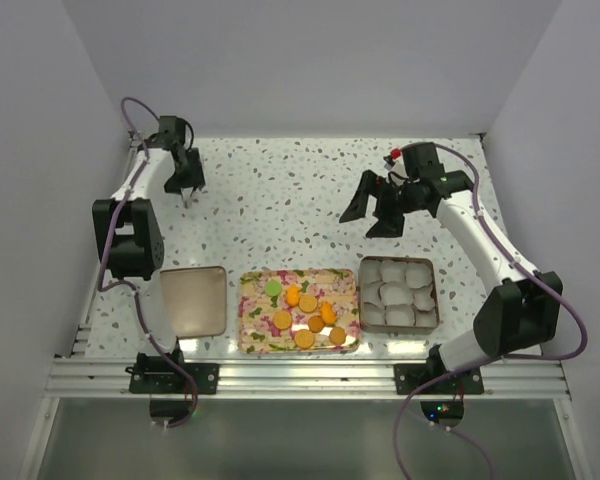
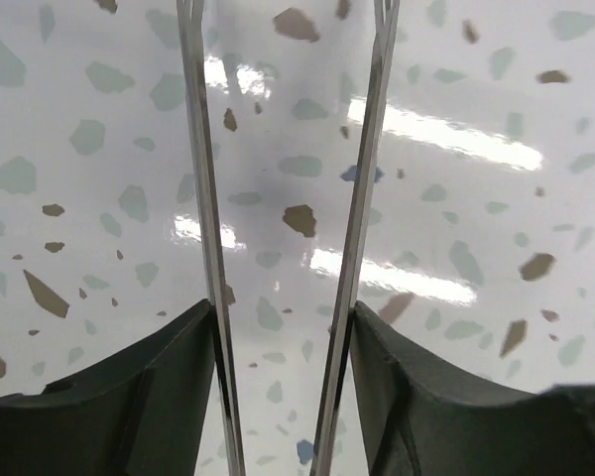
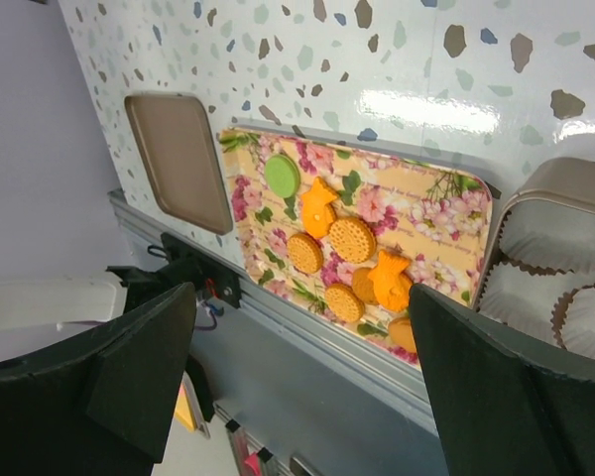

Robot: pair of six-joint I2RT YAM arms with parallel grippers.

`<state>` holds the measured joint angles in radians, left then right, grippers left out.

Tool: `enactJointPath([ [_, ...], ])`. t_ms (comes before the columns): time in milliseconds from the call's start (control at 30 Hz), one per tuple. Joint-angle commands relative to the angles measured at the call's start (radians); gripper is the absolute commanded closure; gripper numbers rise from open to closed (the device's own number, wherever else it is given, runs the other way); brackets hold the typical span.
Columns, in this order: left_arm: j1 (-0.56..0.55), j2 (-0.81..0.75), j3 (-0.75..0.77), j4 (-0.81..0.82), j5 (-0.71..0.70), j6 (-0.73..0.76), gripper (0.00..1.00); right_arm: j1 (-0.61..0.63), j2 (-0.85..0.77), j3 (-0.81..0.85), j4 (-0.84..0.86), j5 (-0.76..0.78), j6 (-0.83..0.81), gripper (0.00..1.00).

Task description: Pack the cookies

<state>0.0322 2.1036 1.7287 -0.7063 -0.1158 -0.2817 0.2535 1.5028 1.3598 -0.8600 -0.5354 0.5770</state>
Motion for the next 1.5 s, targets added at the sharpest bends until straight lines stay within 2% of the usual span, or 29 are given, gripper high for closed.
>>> enactJointPath([
  [0,-0.073,-0.145,0.120,-0.126,0.019,0.047,0.38,0.001,-0.030,0.067,0.056,-0.044,0.038,0.09],
  [167,-0.202,-0.212,0.147,-0.197,0.050,0.041,0.36,0.003,-0.035,0.136,0.061,-0.063,0.060,0.09],
  [267,-0.247,-0.280,0.126,-0.219,0.067,0.018,0.39,0.001,-0.058,0.136,0.062,-0.066,0.067,0.09],
  [400,-0.264,-0.397,0.077,-0.240,0.088,-0.007,0.46,0.001,-0.104,0.090,0.078,-0.077,0.090,0.09],
  [633,-0.287,-0.560,0.016,-0.286,0.243,-0.008,0.46,0.001,-0.193,0.032,0.052,-0.066,0.098,0.09],
  [767,-0.351,-0.666,-0.096,-0.306,0.263,-0.016,0.47,0.001,-0.234,0.022,0.016,-0.054,0.087,0.09],
  [867,-0.380,-0.780,-0.287,-0.277,0.280,-0.062,0.49,0.003,-0.278,-0.005,0.003,-0.045,0.084,0.09],
  [1067,-0.471,-0.959,-0.504,-0.278,0.306,-0.132,0.49,0.001,-0.372,-0.096,-0.017,-0.031,0.081,0.08],
  [1467,-0.580,-1.163,-0.656,-0.442,0.271,-0.220,0.49,0.001,-0.556,-0.264,-0.063,-0.005,0.115,0.08],
])
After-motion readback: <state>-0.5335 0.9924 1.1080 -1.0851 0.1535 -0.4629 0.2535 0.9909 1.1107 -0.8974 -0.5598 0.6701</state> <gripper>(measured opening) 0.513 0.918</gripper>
